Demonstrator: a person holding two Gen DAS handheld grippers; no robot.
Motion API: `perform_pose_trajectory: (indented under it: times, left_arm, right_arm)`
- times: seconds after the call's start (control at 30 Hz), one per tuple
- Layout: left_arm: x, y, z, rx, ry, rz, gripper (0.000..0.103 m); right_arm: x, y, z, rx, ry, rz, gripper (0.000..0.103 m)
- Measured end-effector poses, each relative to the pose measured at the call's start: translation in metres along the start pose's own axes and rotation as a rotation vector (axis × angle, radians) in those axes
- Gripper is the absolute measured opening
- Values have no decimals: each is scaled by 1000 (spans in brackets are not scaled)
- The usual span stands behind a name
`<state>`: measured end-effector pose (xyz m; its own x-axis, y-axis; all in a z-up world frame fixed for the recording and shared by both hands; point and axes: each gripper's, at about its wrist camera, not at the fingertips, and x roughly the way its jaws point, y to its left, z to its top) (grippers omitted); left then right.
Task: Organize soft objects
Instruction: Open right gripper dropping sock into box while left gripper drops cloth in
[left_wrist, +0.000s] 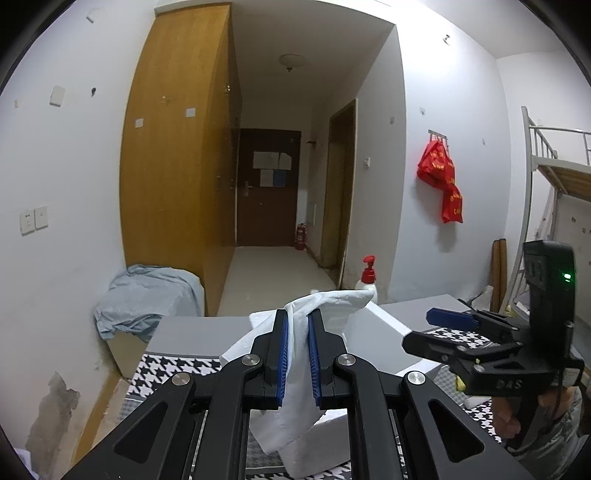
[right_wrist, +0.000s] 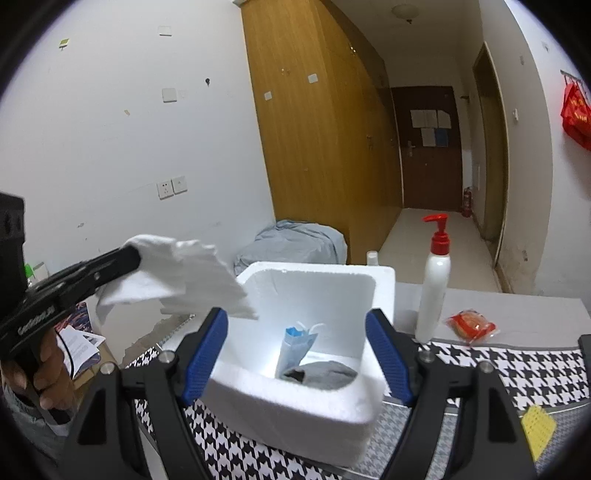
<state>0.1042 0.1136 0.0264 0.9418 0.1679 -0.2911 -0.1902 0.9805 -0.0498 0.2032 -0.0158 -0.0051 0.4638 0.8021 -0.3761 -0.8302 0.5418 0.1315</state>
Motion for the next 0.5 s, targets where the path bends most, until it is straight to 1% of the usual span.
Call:
perform_pose_trajectory:
  times: [0.07,0.17,0.5]
  left_arm:
    - [2,-3,2,6,-2,-9,11]
    - [6,-10,6,13,-3,-27,11]
    - [25,-26,10,27,31,-69,11]
  right_arm:
    - [-6,0,-1,-6,-7,-8,81]
    - [-15,-3,-4,-9,-13,-23,84]
    - [-33,-11,-8,-9,-29,-62,85]
